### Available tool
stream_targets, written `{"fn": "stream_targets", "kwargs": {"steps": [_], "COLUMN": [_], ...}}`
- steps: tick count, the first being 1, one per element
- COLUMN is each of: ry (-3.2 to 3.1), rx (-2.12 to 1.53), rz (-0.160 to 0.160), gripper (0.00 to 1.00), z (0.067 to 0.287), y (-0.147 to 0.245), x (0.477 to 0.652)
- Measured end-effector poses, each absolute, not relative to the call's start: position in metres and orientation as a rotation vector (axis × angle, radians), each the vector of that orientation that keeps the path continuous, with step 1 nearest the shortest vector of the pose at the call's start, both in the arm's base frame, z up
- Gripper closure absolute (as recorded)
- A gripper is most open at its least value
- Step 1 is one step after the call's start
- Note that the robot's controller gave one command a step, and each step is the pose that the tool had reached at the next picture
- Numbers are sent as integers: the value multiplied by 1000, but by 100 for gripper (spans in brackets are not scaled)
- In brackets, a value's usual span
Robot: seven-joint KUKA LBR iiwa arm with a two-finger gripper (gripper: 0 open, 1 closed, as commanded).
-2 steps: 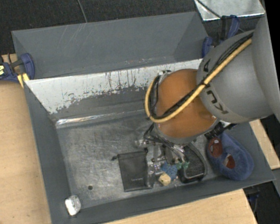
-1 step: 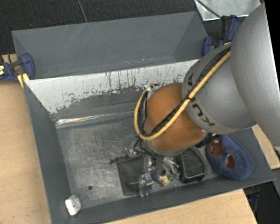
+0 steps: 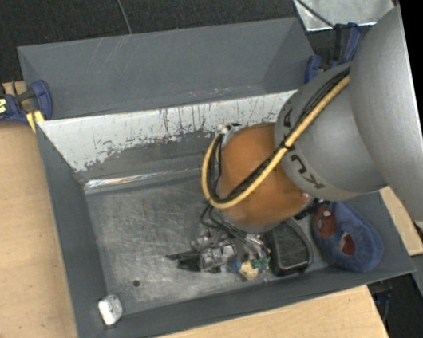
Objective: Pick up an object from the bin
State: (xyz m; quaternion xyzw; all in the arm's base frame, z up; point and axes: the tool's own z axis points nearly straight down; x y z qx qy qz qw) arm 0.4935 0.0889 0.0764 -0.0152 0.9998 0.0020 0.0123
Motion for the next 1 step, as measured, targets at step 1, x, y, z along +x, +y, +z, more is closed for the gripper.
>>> {"fn": "stream_targets", "kwargs": {"steps": [1], "ry": [3129], "rx": [-86], "rz": [2], "gripper": [100], "z": [211], "y": [97], "x": [490]}}
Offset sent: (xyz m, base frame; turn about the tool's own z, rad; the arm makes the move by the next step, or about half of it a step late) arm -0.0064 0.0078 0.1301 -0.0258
